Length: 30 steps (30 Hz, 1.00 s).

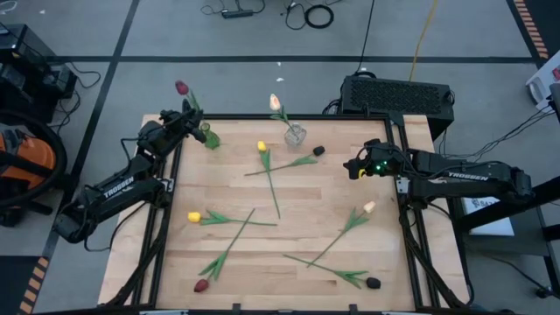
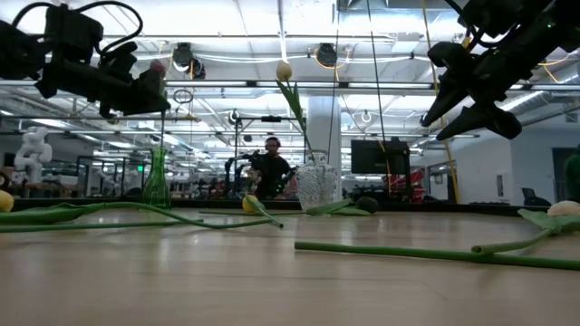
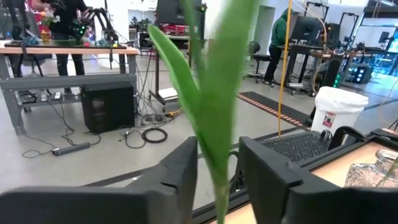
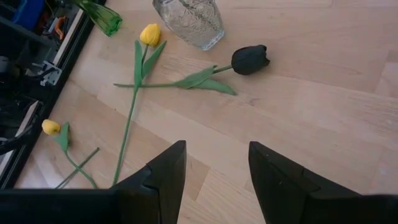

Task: Sort flowers into vase by color
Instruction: Put the top red tulip into the green vase, then put the light pink tulip into the transparent vase

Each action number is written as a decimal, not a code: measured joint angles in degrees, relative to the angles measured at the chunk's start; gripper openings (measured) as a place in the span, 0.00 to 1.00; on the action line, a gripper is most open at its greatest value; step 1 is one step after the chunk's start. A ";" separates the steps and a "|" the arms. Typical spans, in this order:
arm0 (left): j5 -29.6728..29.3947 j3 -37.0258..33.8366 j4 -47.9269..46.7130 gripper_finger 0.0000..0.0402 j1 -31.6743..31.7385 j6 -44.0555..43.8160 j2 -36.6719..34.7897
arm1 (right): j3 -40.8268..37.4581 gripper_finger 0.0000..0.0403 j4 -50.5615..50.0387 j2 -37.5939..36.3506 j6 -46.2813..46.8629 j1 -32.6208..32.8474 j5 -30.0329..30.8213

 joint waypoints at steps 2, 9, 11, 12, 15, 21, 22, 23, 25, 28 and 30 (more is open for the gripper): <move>0.00 0.00 -0.01 0.36 0.00 -0.02 0.00 | 0.00 0.41 -0.01 -0.02 -0.07 0.00 0.00; 0.04 0.09 -0.14 0.39 0.00 -2.87 0.00 | 0.00 0.41 0.93 -0.02 -0.79 -0.01 0.03; 0.04 0.62 -0.78 0.39 -0.04 -3.12 0.00 | 0.00 0.41 1.56 0.00 -1.33 0.00 0.04; -0.03 1.12 -1.83 0.39 -0.11 -3.14 0.00 | 0.02 0.41 1.76 0.00 -1.42 0.00 0.04; -3.58 3.75 -9.74 0.39 -0.76 -3.00 0.00 | 0.04 0.41 1.73 0.00 -1.62 0.00 0.03; -6.84 11.03 -28.15 0.39 -1.53 -2.78 0.00 | 0.04 0.41 1.73 -0.02 -2.49 -0.02 0.02; -6.84 11.99 -30.00 0.39 -1.63 -3.08 0.00 | 0.04 0.41 1.73 0.00 -2.76 -0.01 0.02; -6.84 13.10 -31.84 0.39 -1.80 -3.12 0.00 | 0.04 0.41 1.73 0.00 -2.96 0.00 0.02; -6.84 15.05 -35.29 0.39 -2.07 -3.14 -0.01 | 0.04 0.41 1.73 -0.01 -2.98 0.00 0.01; -6.85 18.31 -41.48 0.39 -2.33 -4.59 0.00 | 0.04 0.41 1.71 0.00 -3.30 0.00 0.00; -7.29 20.75 -46.04 0.39 -2.32 -7.11 0.00 | 0.04 0.41 1.73 0.00 -3.48 0.00 0.00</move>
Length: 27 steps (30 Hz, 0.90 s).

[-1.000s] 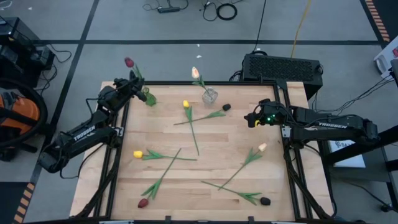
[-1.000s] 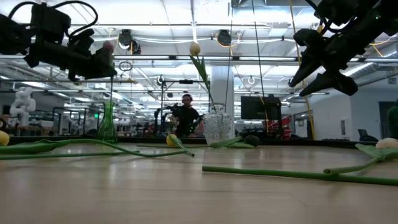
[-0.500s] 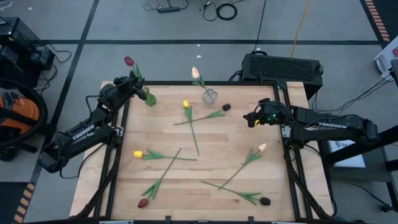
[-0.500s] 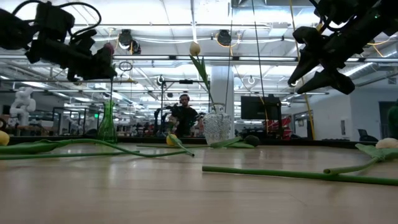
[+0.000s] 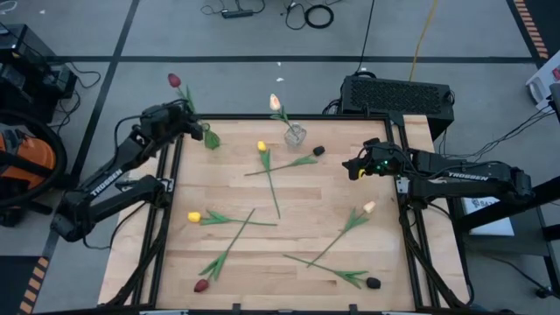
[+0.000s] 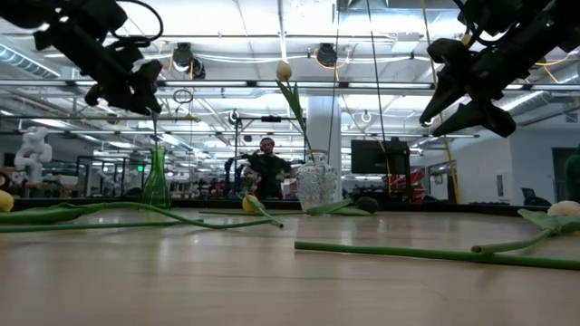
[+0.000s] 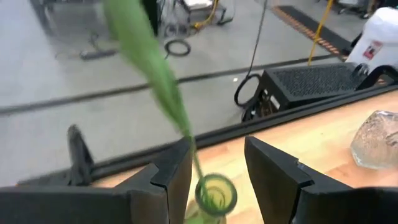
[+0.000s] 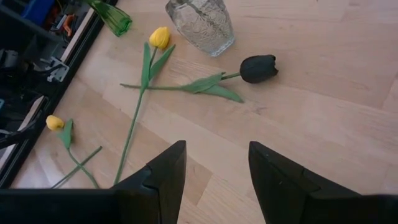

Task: Sort flowers into vase by color
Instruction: Put the light pink tulip into the transparent vase

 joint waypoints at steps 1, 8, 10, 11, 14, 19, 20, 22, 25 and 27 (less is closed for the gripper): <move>-0.56 1.33 -2.57 0.39 0.00 -1.10 0.00 | 0.00 0.41 -0.01 0.00 -0.15 0.00 0.00; -1.02 8.73 -15.72 0.39 0.00 -3.33 0.00 | 0.00 0.41 -0.02 -0.02 -1.03 -0.01 -0.04; -1.02 10.57 -19.44 0.39 0.00 -5.70 -0.02 | 0.00 0.41 -0.02 0.00 -1.03 -0.01 -0.07; -0.99 11.36 -21.14 0.39 0.00 -6.82 -0.04 | 0.00 0.41 -0.02 0.00 -1.03 -0.02 -0.09; 0.52 13.34 -25.60 0.39 0.00 -10.60 -0.20 | 0.00 0.41 -0.02 -0.01 -1.03 0.00 -0.27; 6.31 14.59 -30.14 0.39 -0.55 -16.61 -0.28 | 0.00 0.41 -0.01 -0.01 -0.62 -0.01 -0.37; 7.54 14.61 -30.72 0.39 -0.93 -17.04 -0.27 | 0.00 0.41 -0.02 -0.01 -0.53 -0.01 -0.37; 9.85 14.60 -31.90 0.39 -2.08 -18.05 -0.47 | 0.00 0.41 0.00 -0.02 -0.52 0.00 -0.37; 10.72 14.61 -34.44 0.39 -4.92 -20.65 -0.60 | 0.00 0.41 0.00 -0.01 -0.49 0.00 -0.37; 10.28 14.61 -35.99 0.39 -7.53 -22.63 -0.88 | 0.00 0.41 0.00 -0.01 -0.46 -0.01 -0.37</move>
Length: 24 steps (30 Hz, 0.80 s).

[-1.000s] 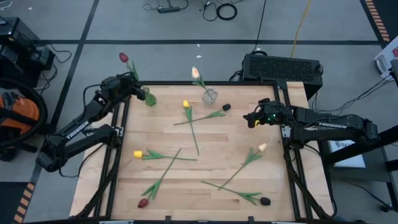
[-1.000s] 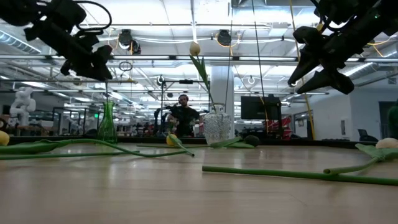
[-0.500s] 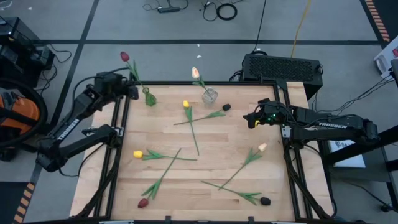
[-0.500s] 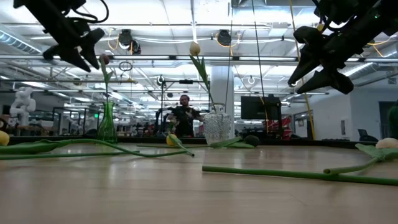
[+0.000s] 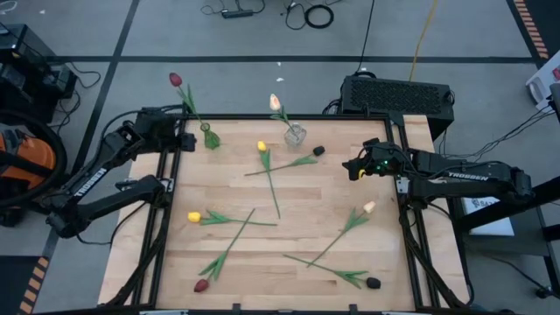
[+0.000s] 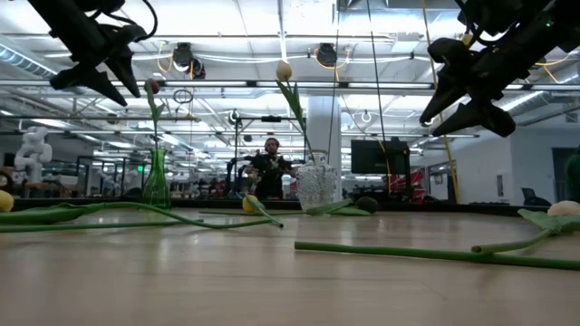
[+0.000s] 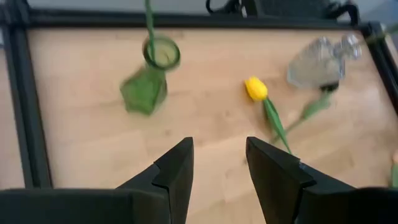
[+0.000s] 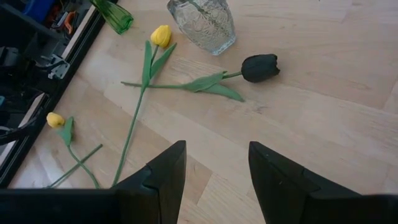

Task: Sort flowers into vase by color
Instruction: Put the light pink tulip into the transparent vase

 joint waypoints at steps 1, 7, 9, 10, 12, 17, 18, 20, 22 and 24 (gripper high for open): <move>-0.93 0.00 -0.59 0.39 -1.68 -0.97 -0.20 | 0.00 0.41 -0.01 0.01 0.01 0.00 0.00; -10.32 -0.07 2.00 0.39 -14.17 -7.99 -0.36 | 0.00 0.41 -0.09 0.01 -0.61 0.01 -0.24; -14.35 -0.07 5.16 0.39 -18.79 -9.63 0.19 | 0.00 0.41 -0.09 0.00 -0.75 0.01 -0.24; -16.13 -0.07 6.96 0.39 -21.00 -10.40 0.58 | 0.00 0.41 -0.11 0.01 -0.94 0.01 -0.24; -19.26 -0.07 10.05 0.39 -25.15 -10.95 1.70 | 0.00 0.41 -0.23 0.01 -1.26 0.01 -0.24; -25.08 -0.07 15.99 0.39 -33.57 -12.49 6.51 | 0.00 0.41 -0.49 -0.01 -2.03 0.01 -0.22; -25.62 -0.08 16.94 0.39 -34.89 -13.04 7.76 | 0.00 0.41 -0.46 -0.01 -2.05 0.01 -0.22; -26.53 -0.11 18.56 0.39 -37.30 -13.95 10.27 | 0.00 0.41 -0.49 -0.01 -2.05 0.01 -0.25; -26.78 -0.11 20.22 0.39 -39.29 -13.98 12.84 | 0.00 0.41 -0.48 0.01 -2.07 0.03 -1.30; -26.78 -0.11 21.79 0.39 -41.18 -14.02 15.57 | 0.00 0.41 -0.50 0.01 -2.05 0.03 -4.17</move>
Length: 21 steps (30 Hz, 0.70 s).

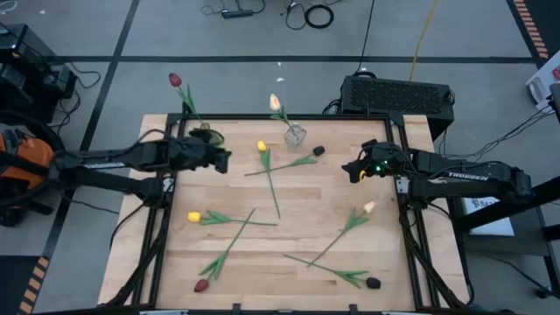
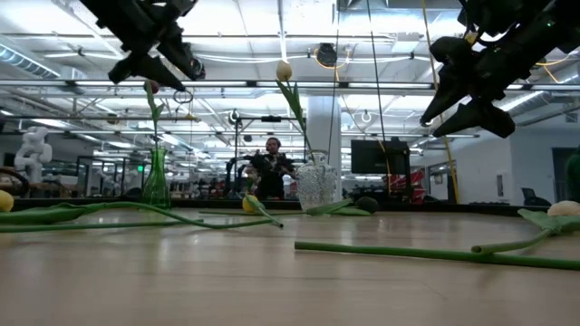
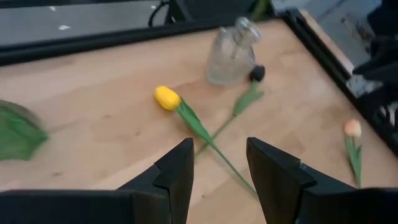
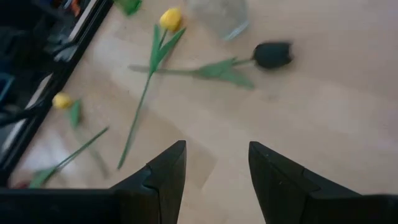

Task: Sort flowers into vase by color
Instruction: Put the light pink tulip into the transparent vase

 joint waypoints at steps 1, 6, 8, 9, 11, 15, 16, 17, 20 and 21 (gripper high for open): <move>0.04 0.00 0.66 0.39 -0.84 0.01 1.27 | 0.00 0.41 -0.11 0.00 0.00 0.08 -1.53; 0.24 -0.02 1.48 0.39 -4.59 0.41 6.48 | -0.02 0.40 -3.19 -0.02 5.33 2.19 -4.65; 0.17 -0.02 1.30 0.39 -5.62 1.68 7.74 | -0.02 0.37 -4.46 -0.01 8.57 4.09 -4.66; 0.07 -0.02 1.32 0.39 -6.08 2.32 8.20 | -0.02 0.36 -4.98 0.00 10.49 5.19 -4.58; -0.09 -0.04 1.46 0.39 -6.93 4.44 8.61 | -0.04 0.33 -5.05 0.00 14.21 7.75 -3.95; 0.01 -0.04 1.50 0.39 -8.31 7.96 8.63 | -0.04 0.28 -4.63 0.00 23.82 13.43 0.62; 0.48 -0.04 1.40 0.39 -8.72 8.47 8.63 | -0.04 0.26 -4.27 0.03 26.40 14.95 2.52; 0.83 -0.04 1.25 0.39 -9.24 9.10 8.63 | -0.04 0.25 -3.36 0.22 28.76 16.42 4.47; 1.76 -0.04 0.02 0.39 -11.01 9.99 8.63 | -0.04 0.20 1.20 1.70 34.47 20.54 10.26; 1.80 -0.04 -0.85 0.39 -11.66 10.74 8.63 | 0.03 0.18 2.92 2.60 36.03 21.60 11.86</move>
